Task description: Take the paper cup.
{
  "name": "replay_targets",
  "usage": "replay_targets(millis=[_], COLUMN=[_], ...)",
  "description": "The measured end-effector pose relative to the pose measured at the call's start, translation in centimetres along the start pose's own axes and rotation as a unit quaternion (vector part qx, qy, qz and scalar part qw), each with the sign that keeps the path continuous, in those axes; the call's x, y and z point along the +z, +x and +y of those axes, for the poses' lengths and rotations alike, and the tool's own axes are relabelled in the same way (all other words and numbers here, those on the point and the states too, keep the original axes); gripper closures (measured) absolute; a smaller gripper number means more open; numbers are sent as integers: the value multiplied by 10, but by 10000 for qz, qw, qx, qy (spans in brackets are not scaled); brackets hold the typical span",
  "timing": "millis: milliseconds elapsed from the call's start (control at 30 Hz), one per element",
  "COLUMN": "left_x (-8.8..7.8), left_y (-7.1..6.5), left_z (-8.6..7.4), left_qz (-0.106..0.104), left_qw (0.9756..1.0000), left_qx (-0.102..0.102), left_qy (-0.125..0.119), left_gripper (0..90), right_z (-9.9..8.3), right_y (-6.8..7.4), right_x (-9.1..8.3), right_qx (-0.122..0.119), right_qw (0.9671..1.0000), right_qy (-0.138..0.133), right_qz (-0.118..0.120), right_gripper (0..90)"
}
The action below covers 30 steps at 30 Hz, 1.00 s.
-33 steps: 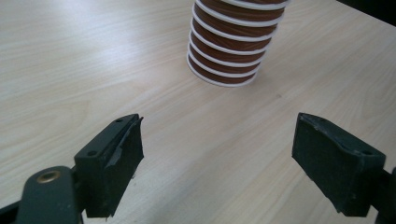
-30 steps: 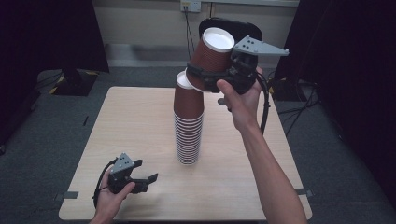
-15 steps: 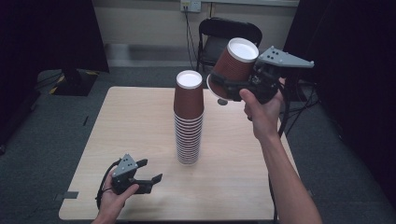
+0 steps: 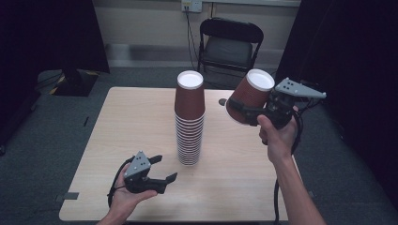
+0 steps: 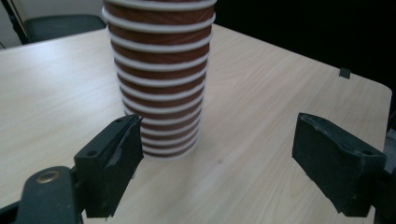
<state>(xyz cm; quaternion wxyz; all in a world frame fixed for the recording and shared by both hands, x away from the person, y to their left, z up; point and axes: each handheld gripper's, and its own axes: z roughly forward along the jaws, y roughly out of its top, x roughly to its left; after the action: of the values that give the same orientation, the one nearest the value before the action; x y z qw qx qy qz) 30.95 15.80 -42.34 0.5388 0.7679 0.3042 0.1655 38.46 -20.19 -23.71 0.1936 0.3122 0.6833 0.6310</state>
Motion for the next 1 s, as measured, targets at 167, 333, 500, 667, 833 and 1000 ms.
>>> replay_targets(millis=[167, 333, 500, 667, 833, 1000], left_x=[10, 19, 26, 31, 36, 41], left_y=[-11, -20, -22, -23, -25, -26], left_z=[12, 21, 25, 29, 31, 33], left_qz=[-170, -349, -546, -654, -702, -802], left_qw=[9992, 9972, 9955, 9940, 9939, 9923], left_qx=[90, 53, -85, -185, -183, -245], left_qy=[-340, -652, -770, -854, -831, -907], left_gripper=[170, 210, 256, 263, 231, 261], right_z=[-23, -42, -59, -73, -86, -96], right_y=[3, 6, 7, 6, 9, 11], right_x=[-5, -7, -9, -9, -8, -7], right_qx=[201, 404, 612, 780, 941, 1121], right_qw=[9997, 9989, 9977, 9964, 9945, 9923], right_qy=[85, 88, 90, 121, 193, 206], right_qz=[97, 207, 283, 325, 406, 487], right_gripper=[147, 147, 148, 148, 148, 148])
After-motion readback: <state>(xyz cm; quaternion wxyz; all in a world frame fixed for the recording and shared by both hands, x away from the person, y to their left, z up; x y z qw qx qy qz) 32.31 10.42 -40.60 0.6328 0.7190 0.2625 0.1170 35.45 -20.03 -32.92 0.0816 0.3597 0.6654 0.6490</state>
